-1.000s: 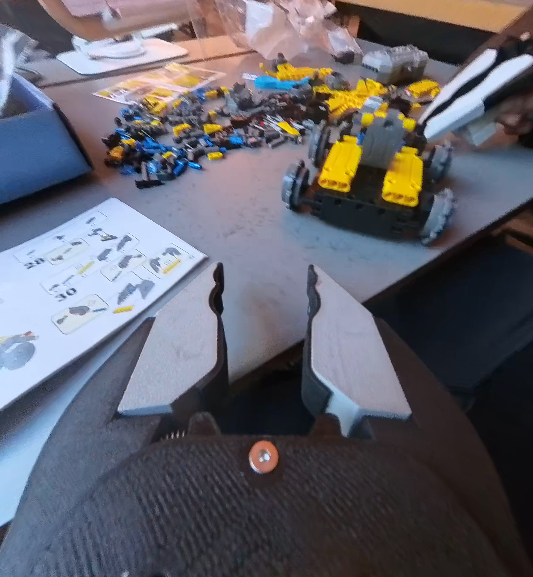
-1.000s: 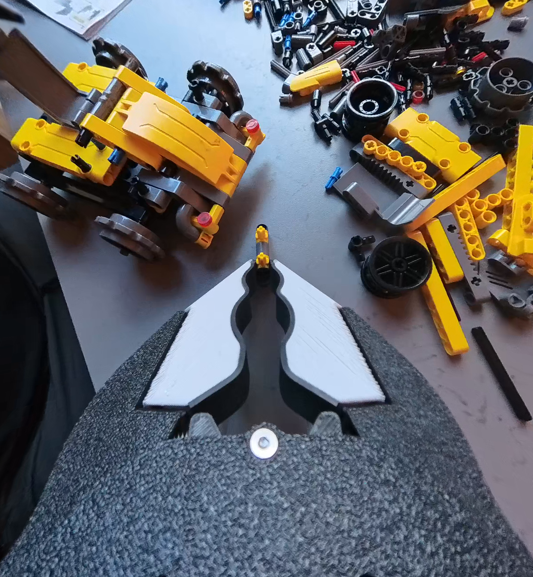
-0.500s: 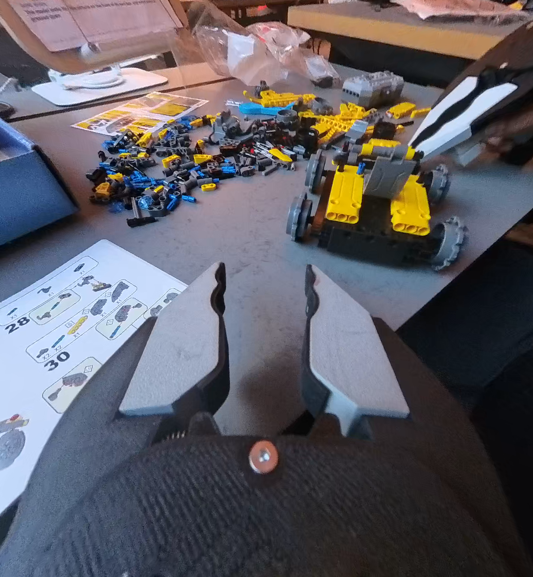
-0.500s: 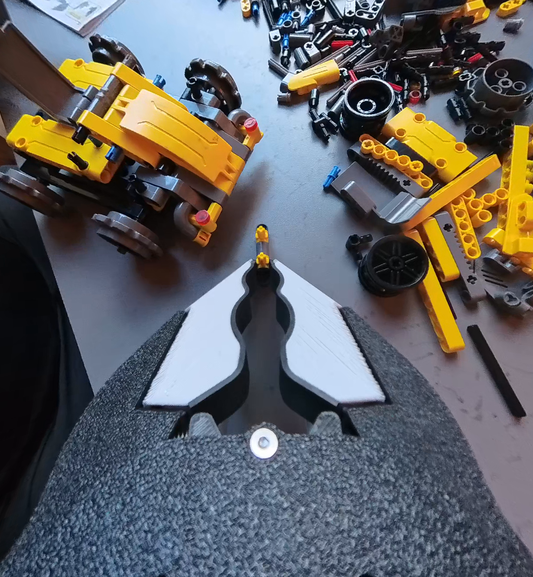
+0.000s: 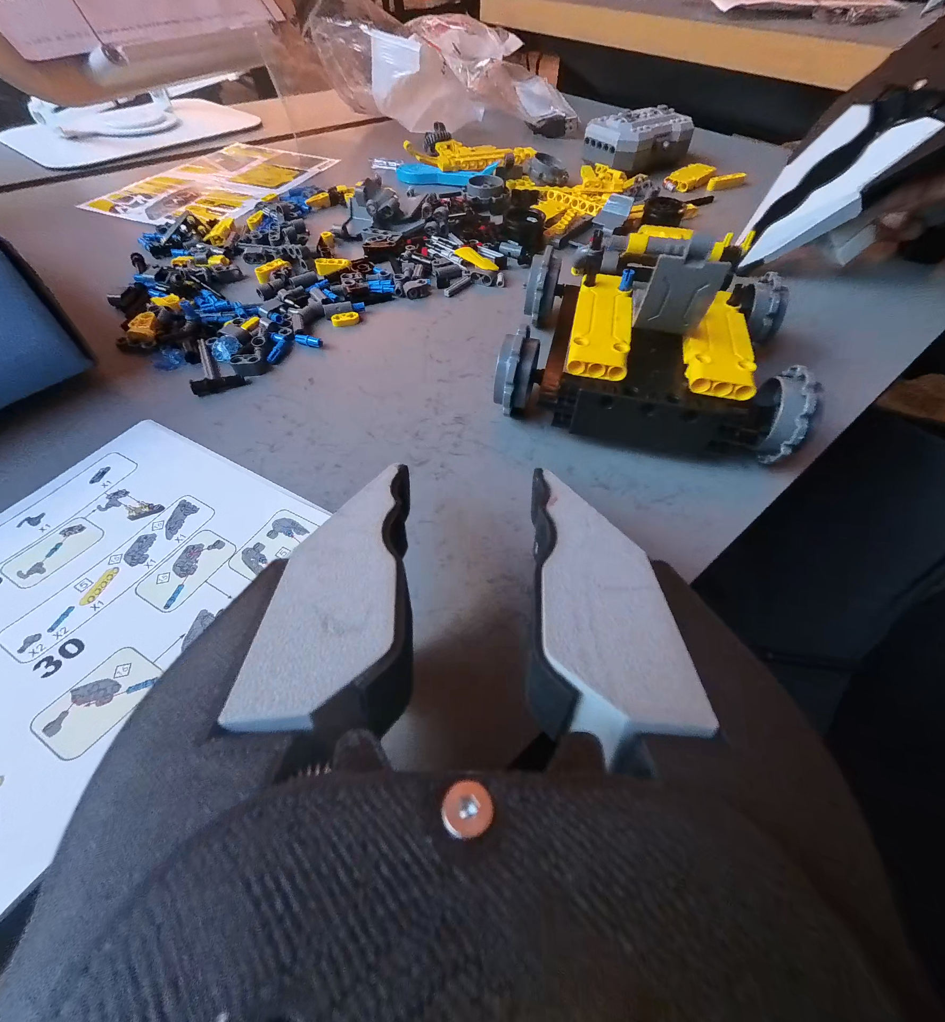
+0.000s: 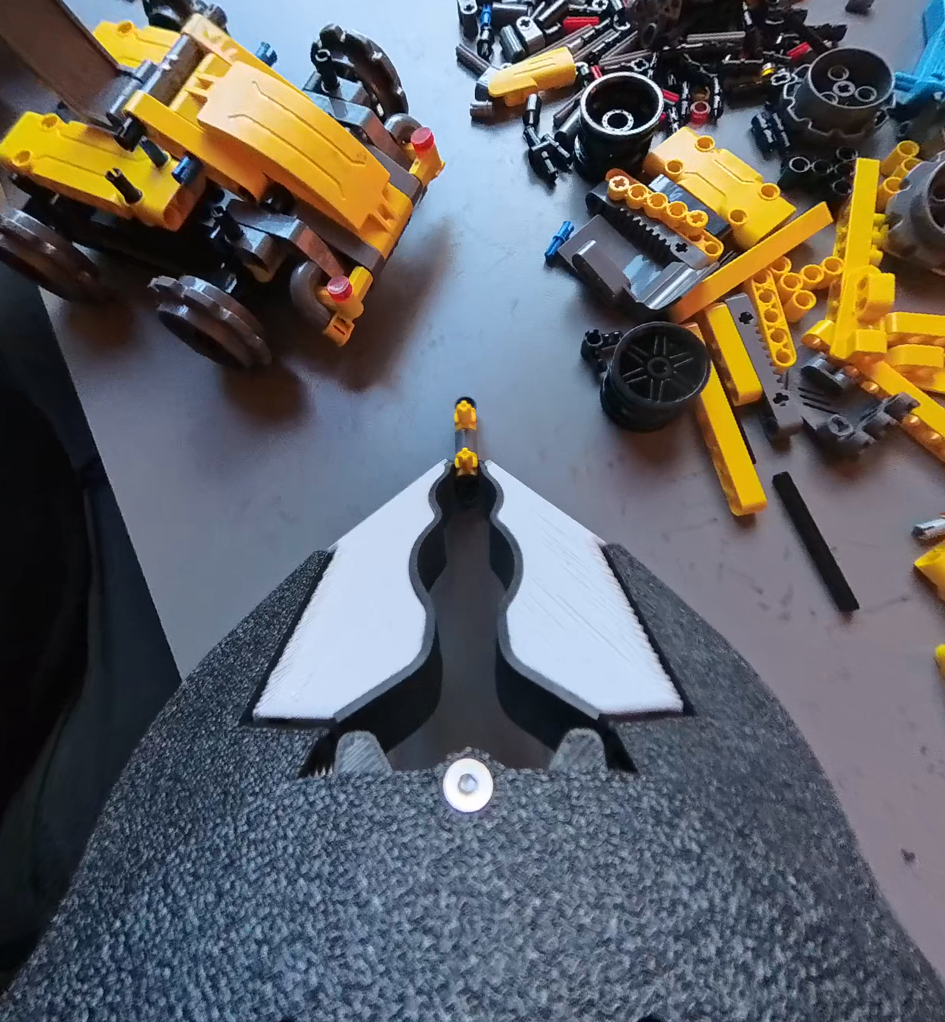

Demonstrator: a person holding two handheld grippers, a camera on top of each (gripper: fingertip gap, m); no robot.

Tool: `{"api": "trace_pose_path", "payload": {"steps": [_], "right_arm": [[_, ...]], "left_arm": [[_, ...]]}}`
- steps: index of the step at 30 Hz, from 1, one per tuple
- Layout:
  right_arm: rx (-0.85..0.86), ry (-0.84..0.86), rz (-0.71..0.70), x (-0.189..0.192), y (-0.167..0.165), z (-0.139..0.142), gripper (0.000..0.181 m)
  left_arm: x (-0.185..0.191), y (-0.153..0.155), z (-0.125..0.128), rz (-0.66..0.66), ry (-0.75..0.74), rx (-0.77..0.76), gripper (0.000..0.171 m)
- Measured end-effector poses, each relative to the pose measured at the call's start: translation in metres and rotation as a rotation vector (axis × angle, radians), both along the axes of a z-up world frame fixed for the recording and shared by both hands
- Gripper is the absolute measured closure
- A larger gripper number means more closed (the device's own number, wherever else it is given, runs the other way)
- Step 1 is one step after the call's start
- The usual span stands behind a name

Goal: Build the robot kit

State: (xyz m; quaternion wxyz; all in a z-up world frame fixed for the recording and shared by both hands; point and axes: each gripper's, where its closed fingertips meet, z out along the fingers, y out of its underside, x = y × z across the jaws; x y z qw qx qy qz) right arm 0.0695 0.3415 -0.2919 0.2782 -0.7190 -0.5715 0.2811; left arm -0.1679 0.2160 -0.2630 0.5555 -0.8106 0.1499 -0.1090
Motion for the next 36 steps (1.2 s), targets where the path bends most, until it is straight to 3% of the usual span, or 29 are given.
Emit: {"api": "trace_pose_path", "payload": {"steps": [8,15,22,26,36], "right_arm": [[0.015,-0.008,-0.015,0.017,-0.001,0.000,0.173],[0.027,0.035,-0.025,0.018,-0.004,0.007,0.150],[0.063,0.223,0.026,-0.002,-0.014,0.051,0.144],[0.139,0.239,-0.035,-0.008,0.004,0.068,0.151],[0.320,0.284,-0.264,-0.002,0.055,0.090,0.164]], "left_arm": [[0.000,0.000,-0.001,0.005,0.002,-0.001,0.131],[0.000,0.000,0.000,0.003,-0.014,0.002,0.130],[-0.001,0.000,0.002,0.000,-0.036,0.007,0.130],[-0.001,0.000,0.002,0.002,-0.040,0.003,0.130],[-0.011,0.005,0.031,0.111,-0.104,0.069,0.171]]}}
